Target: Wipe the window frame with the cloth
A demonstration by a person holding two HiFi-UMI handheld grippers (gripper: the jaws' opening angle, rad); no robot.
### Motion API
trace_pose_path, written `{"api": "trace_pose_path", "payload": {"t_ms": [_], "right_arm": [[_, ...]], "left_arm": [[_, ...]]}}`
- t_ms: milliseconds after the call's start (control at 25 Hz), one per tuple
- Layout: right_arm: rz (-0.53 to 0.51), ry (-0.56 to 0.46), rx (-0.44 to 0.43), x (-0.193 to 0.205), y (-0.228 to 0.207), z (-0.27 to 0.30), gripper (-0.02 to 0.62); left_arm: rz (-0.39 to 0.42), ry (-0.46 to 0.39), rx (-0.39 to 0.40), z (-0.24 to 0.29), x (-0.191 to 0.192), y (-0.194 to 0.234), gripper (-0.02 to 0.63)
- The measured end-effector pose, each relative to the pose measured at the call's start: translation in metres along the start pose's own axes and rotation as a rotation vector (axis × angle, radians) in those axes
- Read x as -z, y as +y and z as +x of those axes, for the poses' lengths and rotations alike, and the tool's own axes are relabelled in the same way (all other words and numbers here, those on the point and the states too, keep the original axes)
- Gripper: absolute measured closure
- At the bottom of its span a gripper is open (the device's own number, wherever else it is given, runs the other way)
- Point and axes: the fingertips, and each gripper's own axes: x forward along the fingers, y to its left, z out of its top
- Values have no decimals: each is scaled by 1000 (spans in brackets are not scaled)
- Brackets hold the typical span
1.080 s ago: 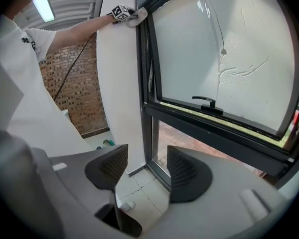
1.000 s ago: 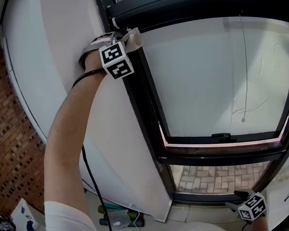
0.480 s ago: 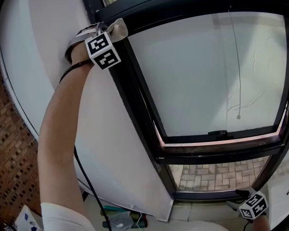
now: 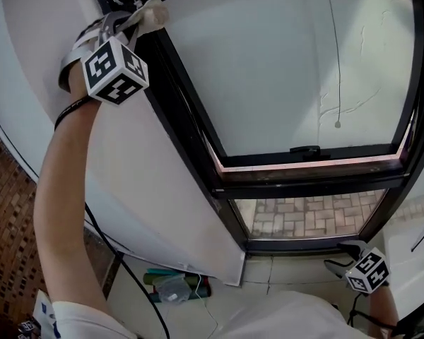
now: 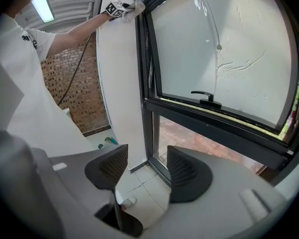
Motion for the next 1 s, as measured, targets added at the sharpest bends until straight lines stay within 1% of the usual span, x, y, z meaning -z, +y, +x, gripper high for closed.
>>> {"api": "trace_pose_path", "payload": {"t_ms": [120, 280, 480, 640, 720, 800, 920, 1000], "right_arm": [[-24, 25, -9, 5, -4, -12, 347], [-36, 39, 19, 9, -28, -34, 347], [-25, 86, -22, 27, -36, -45, 347], [-9, 101, -19, 35, -49, -53, 347], [-1, 108, -23, 40, -54, -53, 347], [2, 114, -32, 43, -56, -52, 347], [6, 120, -41, 46, -57, -48, 347], [8, 128, -42, 47, -57, -47, 347]], "left_arm": [[-52, -32, 36, -16, -21, -46, 509], [-124, -51, 96, -28, -47, -125, 509], [-145, -77, 169, -47, -78, -242, 509], [-167, -92, 244, -69, -102, -331, 509], [-190, -89, 293, -79, -112, -374, 509], [-208, -85, 344, -88, -119, -415, 509], [-211, -73, 418, -98, -123, -473, 509], [-218, -64, 461, -103, -123, -505, 509]]}}
